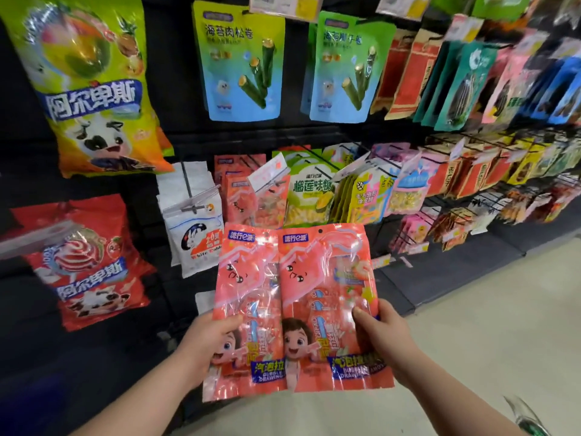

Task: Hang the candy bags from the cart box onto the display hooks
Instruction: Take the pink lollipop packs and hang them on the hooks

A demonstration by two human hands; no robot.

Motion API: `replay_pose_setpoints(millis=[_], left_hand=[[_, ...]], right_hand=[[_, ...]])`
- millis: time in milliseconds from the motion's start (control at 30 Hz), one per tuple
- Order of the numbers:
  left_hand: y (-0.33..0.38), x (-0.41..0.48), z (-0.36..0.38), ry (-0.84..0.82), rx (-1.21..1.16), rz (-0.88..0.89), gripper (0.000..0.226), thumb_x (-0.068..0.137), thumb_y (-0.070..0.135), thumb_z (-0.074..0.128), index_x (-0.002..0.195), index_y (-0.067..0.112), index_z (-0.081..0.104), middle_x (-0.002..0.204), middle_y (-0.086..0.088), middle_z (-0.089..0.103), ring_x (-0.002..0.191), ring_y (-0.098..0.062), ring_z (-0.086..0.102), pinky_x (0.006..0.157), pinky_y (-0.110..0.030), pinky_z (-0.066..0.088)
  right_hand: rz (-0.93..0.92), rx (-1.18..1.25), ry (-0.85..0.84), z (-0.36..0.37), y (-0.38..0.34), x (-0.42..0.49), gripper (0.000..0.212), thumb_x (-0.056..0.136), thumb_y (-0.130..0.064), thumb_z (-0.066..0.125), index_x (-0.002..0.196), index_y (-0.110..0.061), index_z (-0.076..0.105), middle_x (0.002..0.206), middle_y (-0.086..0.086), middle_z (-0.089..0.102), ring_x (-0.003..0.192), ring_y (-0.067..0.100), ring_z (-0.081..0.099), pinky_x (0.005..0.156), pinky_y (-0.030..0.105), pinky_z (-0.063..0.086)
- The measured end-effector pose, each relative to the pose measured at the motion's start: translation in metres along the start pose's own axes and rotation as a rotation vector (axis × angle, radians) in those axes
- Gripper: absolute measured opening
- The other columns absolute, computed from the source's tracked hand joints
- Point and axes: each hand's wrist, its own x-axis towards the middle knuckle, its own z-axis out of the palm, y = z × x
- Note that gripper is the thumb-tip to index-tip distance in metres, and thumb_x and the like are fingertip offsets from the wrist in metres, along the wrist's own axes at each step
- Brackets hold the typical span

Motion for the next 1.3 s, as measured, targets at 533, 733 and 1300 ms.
replay_pose_setpoints(millis=[533, 733, 1300], left_hand=[[-0.005, 0.023, 0.007, 0.410, -0.150, -0.029, 0.013, 0.086, 0.005, 0.067, 0.098, 0.000, 0.068, 0.090, -0.019, 0.074, 0.082, -0.032, 0.070, 0.065, -0.034, 0.057], [-0.007, 0.024, 0.020, 0.524, -0.238, -0.047, 0.008, 0.083, 0.001, 0.068, 0.091, -0.002, 0.066, 0.078, -0.021, 0.067, 0.065, -0.029, 0.061, 0.047, -0.028, 0.053], [-0.009, 0.016, 0.006, 0.568, -0.283, -0.063, 0.016, 0.084, 0.005, 0.066, 0.098, -0.002, 0.066, 0.085, -0.024, 0.072, 0.072, -0.035, 0.067, 0.069, -0.042, 0.053]], right_hand=[[-0.105, 0.019, -0.321, 0.030, -0.042, 0.119, 0.005, 0.092, -0.021, 0.061, 0.097, -0.021, 0.061, 0.099, 0.007, 0.070, 0.088, 0.018, 0.068, 0.075, 0.032, 0.056], [-0.103, 0.010, -0.418, 0.031, -0.052, 0.147, 0.003, 0.093, -0.021, 0.059, 0.096, -0.022, 0.059, 0.103, 0.010, 0.069, 0.093, 0.024, 0.067, 0.086, 0.040, 0.055], [-0.053, 0.052, -0.477, 0.048, -0.051, 0.167, 0.005, 0.094, -0.025, 0.058, 0.098, -0.023, 0.056, 0.105, 0.010, 0.069, 0.097, 0.028, 0.067, 0.092, 0.049, 0.052]])
